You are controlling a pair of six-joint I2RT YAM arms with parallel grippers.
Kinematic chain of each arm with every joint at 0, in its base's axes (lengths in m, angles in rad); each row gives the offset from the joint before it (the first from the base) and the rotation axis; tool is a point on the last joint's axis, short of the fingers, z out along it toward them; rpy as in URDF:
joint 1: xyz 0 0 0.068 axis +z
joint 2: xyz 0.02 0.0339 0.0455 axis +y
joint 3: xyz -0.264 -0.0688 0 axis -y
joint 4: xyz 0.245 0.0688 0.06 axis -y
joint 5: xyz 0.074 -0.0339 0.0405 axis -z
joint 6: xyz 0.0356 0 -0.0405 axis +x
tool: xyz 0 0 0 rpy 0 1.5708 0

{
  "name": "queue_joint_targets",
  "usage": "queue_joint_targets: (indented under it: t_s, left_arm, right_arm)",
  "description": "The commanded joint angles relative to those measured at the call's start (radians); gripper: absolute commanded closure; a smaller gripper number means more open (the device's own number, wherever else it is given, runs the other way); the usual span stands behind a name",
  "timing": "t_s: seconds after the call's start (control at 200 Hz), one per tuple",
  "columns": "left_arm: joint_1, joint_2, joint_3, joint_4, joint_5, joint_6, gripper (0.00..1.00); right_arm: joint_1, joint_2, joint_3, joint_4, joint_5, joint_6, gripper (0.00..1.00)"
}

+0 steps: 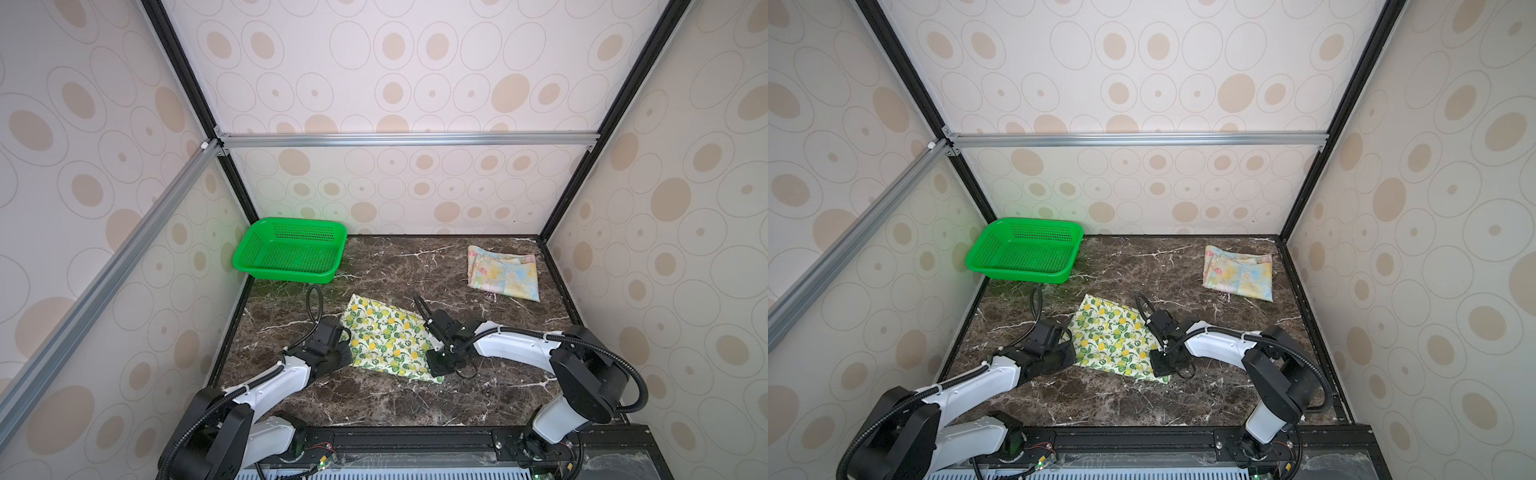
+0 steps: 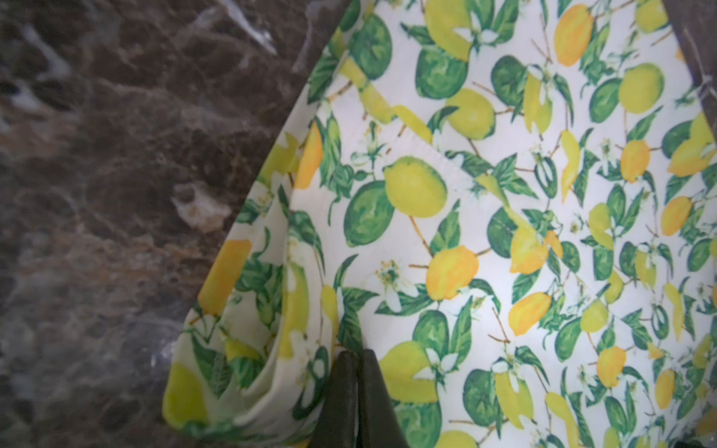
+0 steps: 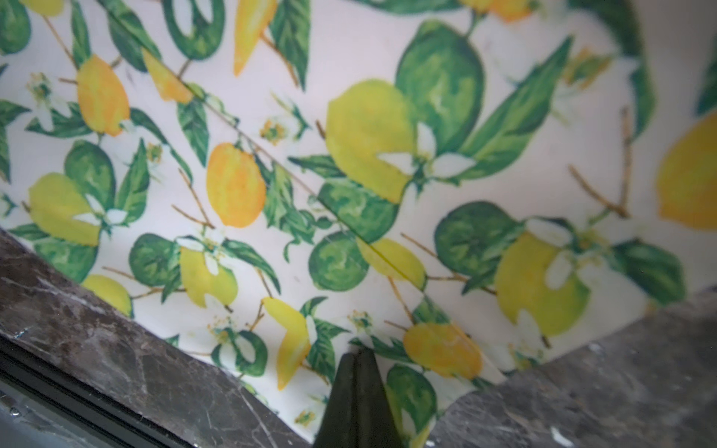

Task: Fold and stack skirts
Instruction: Rotate the skirt at the center of the table, then fold the skirt at the center of the table.

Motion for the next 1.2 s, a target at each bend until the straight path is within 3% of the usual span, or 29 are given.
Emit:
queue_joint_targets:
  t_s: [0.0,0.15,0.29,0.445,0.49,0.72,1.195]
  left_arm:
    - [-0.046,-0.045,-0.019,-0.127,0.011,-0.072,0.93]
    - [-0.073,-0.126,0.001,-0.215,0.014,-0.076,0.93]
    - [-0.074,-0.130,0.144,-0.323,-0.060,0.012,0.92]
    - [-0.076,-0.057,0.278,-0.284,-0.028,0.098,0.92]
    - [-0.078,-0.035,0.289,-0.237,0.002,0.106,0.92]
    - [-0.116,0.119,0.339,-0.056,0.091,0.126,0.93]
    - [-0.341,0.493,0.562,0.125,0.166,0.138,1.00]
  right_arm:
    - [-0.006,0.011,0.025,-0.082,0.040,-0.029,1.00]
    - [-0.019,-0.011,0.053,-0.108,0.028,-0.061,1.00]
    - [-0.056,-0.067,0.094,-0.155,0.005,-0.076,1.00]
    - [-0.151,-0.171,0.058,-0.130,-0.066,-0.055,0.67]
    - [-0.187,-0.198,0.031,-0.112,-0.085,-0.042,0.62]
    - [-0.298,-0.250,-0.091,-0.007,-0.164,-0.004,0.56]
    - [-0.327,-0.183,-0.209,0.215,-0.224,0.086,0.54]
